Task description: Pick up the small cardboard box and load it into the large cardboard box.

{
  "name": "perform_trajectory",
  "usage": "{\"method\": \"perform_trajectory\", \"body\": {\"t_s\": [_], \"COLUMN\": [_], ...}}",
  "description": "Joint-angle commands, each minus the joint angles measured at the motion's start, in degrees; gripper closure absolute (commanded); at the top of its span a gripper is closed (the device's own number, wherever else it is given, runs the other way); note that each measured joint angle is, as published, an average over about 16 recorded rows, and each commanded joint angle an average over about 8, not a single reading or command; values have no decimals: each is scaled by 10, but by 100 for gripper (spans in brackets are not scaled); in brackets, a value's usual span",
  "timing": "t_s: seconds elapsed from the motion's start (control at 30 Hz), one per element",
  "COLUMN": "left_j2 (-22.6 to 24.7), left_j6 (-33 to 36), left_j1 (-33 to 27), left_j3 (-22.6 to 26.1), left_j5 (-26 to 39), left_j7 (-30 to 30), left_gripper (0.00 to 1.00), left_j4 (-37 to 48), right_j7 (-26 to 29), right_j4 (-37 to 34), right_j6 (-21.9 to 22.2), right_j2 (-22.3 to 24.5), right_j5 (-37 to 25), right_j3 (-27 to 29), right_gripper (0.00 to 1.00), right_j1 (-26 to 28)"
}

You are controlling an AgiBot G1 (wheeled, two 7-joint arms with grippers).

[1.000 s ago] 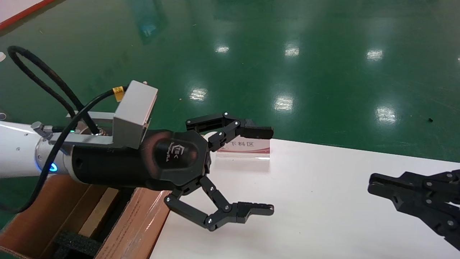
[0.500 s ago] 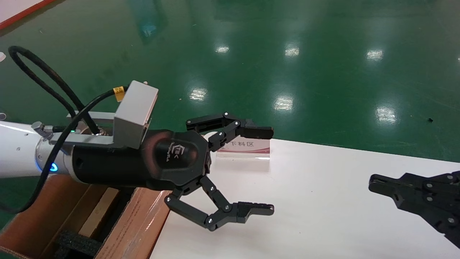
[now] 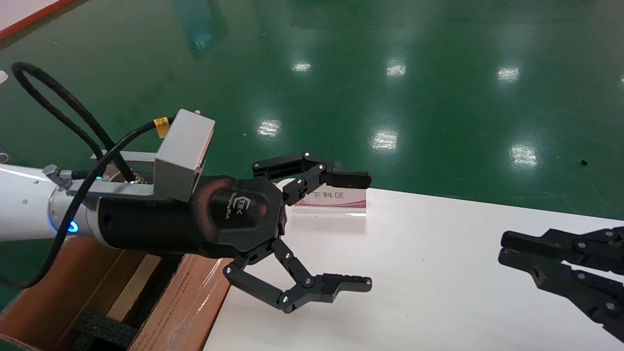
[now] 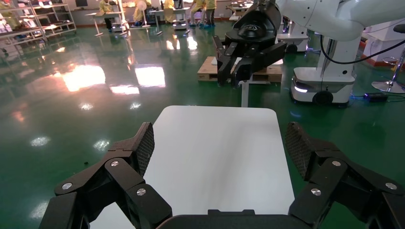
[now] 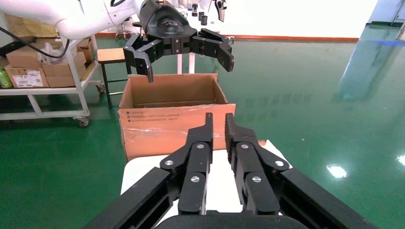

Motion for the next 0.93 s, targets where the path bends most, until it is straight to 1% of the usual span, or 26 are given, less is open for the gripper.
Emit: {"method": "perform_trajectory", "body": {"t_s": [0.03,0.93], "left_j2": [0,0], "left_j6": [0,0], "left_j1": [0,0], "left_j3": [0,0], "left_j5": [0,0], "left_j7": [0,0], "left_gripper": [0,0], "left_j4": [0,0], "right_j7": [0,0], "right_j4": [0,0], "right_j6": [0,0], "right_j2": [0,0], "right_j5": [0,0], "right_j3": [0,0], "right_gripper": [0,0], "right_j1": [0,0]}}
